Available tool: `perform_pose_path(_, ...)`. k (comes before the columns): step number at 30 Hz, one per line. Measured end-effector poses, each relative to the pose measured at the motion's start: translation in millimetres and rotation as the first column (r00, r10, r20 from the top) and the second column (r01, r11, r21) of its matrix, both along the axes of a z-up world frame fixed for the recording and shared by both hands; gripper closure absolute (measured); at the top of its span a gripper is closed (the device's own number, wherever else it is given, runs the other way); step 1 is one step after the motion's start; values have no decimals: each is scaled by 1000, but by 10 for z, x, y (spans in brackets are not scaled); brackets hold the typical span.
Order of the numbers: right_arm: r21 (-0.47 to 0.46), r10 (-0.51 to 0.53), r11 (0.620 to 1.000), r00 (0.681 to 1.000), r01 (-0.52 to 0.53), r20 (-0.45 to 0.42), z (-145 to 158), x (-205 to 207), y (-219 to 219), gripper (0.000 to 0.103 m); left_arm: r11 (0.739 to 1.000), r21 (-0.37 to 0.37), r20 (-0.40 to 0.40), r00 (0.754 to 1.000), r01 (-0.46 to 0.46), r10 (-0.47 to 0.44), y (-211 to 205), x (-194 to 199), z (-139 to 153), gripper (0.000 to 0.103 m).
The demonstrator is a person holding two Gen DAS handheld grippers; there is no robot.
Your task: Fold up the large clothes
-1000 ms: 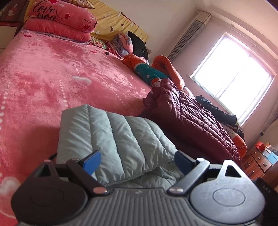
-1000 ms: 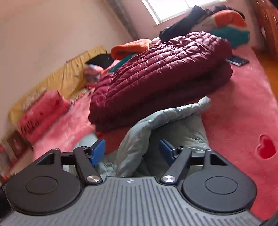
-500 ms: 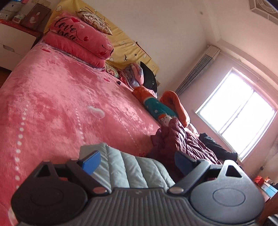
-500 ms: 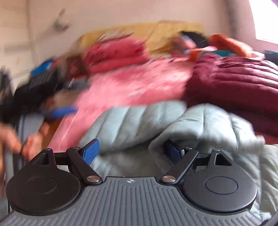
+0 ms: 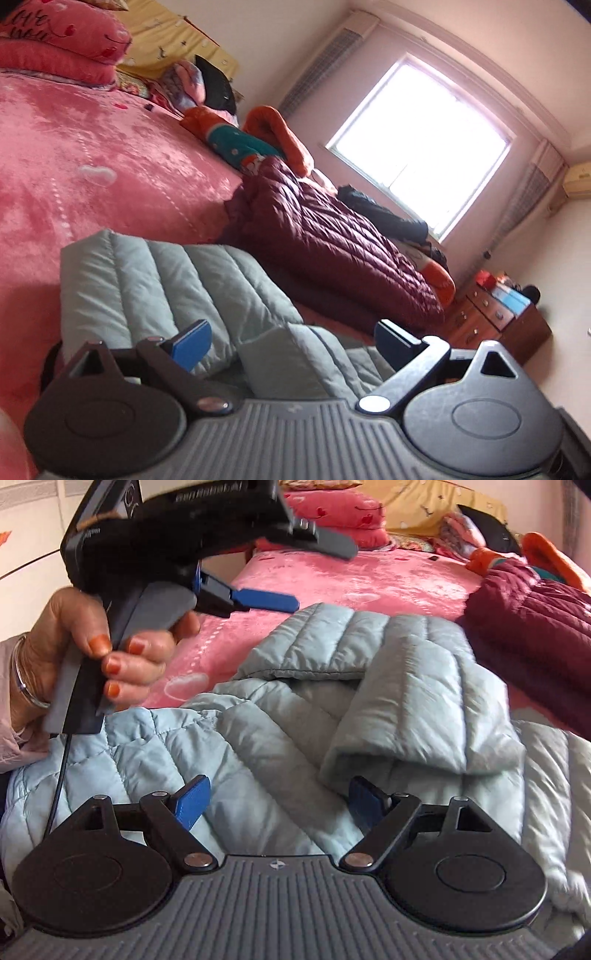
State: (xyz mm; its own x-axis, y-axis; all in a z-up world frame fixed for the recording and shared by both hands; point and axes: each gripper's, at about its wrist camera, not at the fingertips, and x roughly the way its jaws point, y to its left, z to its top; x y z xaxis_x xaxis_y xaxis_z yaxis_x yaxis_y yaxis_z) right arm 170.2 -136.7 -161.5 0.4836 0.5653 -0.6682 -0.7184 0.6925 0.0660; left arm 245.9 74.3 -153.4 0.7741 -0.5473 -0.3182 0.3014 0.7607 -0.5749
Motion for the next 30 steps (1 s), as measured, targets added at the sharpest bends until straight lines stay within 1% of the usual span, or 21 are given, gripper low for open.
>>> perform_pose_path(2,14,-68,998,997,68,23,33,-128,-212,0,997,62,19,998,55,-56,-154,-41,17,8)
perform_pose_path(4,27,-147,989,989,146,33,53,-199,-444,0,984,140,36,993,109,-115,-320,-96,42,8)
perform_pose_path(5,37,-197,980,979,195,46,66,-252,-582,0,973,190,40,989,134,-144,-421,-125,48,8)
perform_pose_path(7,29,-282,959,956,281,75,71,-320,-808,0,945,290,58,982,154,-177,-612,-203,51,8)
perform_pose_path(8,8,-328,944,939,329,101,58,-339,-901,0,924,350,69,979,154,-190,-716,-251,37,8)
perform_pose_path(10,-54,-424,898,892,437,156,6,-324,-1051,0,879,455,95,973,144,-209,-919,-333,-5,8)
perform_pose_path(11,-72,-473,868,862,491,180,-22,-315,-1122,0,851,509,104,972,130,-211,-1023,-359,-41,8)
perform_pose_path(12,-69,-506,848,841,526,189,-48,-301,-1171,0,824,554,106,973,113,-205,-1120,-380,-81,8)
perform_pose_path(13,-60,-526,837,829,544,189,-78,-284,-1207,0,800,593,106,975,95,-194,-1209,-394,-128,8)
perform_pose_path(14,-61,-540,827,819,559,191,-116,-266,-1239,0,769,635,103,979,72,-176,-1298,-409,-175,10)
perform_pose_path(16,-96,-557,805,802,585,217,-197,-214,-1237,0,718,696,106,985,26,-139,-1448,-409,-268,17)
perform_pose_path(17,-105,-557,800,796,591,237,-229,-196,-1225,0,703,711,116,986,2,-120,-1488,-403,-292,21)
perform_pose_path(19,-102,-578,776,767,622,279,-246,-140,-1222,0,695,717,142,987,-52,-73,-1522,-392,-289,23)
perform_pose_path(21,-79,-609,752,736,654,296,-276,-45,-1216,0,700,707,158,987,-103,-13,-1505,-363,-248,26)
perform_pose_path(23,-65,-634,725,702,685,326,-297,69,-1219,0,705,692,176,983,-156,45,-1488,-321,-203,27)
perform_pose_path(24,-61,-645,712,686,699,338,-315,120,-1213,0,701,690,185,980,-180,69,-1477,-294,-193,26)
perform_pose_path(26,-58,-659,694,665,718,351,-343,234,-1202,0,687,692,195,974,-222,118,-1472,-224,-198,27)
perform_pose_path(27,-56,-664,688,659,724,354,-348,285,-1202,0,695,679,187,971,-238,150,-1457,-185,-197,28)
perform_pose_path(28,-53,-668,681,650,730,362,-346,318,-1205,0,716,651,166,967,-253,191,-1420,-138,-192,29)
perform_pose_path(29,-48,-678,665,630,745,379,-345,346,-1211,0,742,613,141,962,-271,236,-1373,-98,-184,29)
perform_pose_path(30,-38,-694,645,606,763,388,-360,377,-1237,0,759,581,117,954,-292,277,-1338,-82,-181,30)
